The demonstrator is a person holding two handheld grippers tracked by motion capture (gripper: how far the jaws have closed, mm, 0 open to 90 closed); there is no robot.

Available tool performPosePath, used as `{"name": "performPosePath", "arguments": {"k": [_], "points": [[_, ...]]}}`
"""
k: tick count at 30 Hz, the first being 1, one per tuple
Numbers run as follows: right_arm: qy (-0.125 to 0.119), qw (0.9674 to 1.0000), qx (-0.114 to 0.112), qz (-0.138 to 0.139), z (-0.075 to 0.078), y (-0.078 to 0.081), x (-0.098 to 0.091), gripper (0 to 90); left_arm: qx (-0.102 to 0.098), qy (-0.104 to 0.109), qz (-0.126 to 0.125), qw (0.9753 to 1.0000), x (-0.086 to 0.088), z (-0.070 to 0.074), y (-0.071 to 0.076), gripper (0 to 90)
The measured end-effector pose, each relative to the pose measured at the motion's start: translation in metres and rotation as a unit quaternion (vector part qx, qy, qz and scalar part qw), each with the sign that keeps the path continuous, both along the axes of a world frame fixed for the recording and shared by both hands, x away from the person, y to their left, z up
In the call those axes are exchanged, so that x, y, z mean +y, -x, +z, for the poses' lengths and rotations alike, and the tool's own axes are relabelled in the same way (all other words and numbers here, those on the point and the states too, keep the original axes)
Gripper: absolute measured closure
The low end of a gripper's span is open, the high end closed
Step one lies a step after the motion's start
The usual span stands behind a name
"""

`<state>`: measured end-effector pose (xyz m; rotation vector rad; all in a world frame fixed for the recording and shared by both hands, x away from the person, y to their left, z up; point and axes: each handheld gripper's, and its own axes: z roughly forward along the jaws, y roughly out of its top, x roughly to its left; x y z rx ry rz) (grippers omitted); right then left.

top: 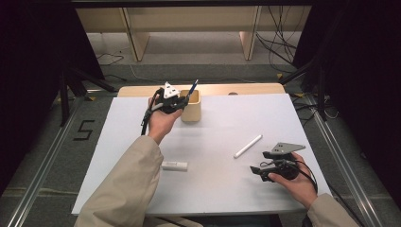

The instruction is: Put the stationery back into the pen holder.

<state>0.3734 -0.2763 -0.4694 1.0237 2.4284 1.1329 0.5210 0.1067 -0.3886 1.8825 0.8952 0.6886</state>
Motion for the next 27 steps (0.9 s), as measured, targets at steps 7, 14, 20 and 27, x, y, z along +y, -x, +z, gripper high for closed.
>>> {"name": "performPosePath", "arguments": {"k": [7,14,20,27], "points": [[0.000,1.0000,0.000,0.000,0.000,0.000,0.000,20.3,-0.011,0.003,0.000,0.9999,-0.004,0.010,-0.012,78.1],[0.000,1.0000,0.002,0.000,0.000,0.000,0.000,20.3,-0.022,0.005,-0.001,0.9997,-0.008,0.014,-0.022,78.0],[0.000,1.0000,0.001,0.000,0.000,0.000,-0.001,20.3,-0.030,0.012,0.003,0.9995,-0.009,0.013,-0.029,78.0],[0.000,1.0000,0.001,0.001,0.000,0.000,-0.001,20.4,-0.035,0.016,0.006,0.9992,-0.010,0.010,-0.035,78.0]]}}
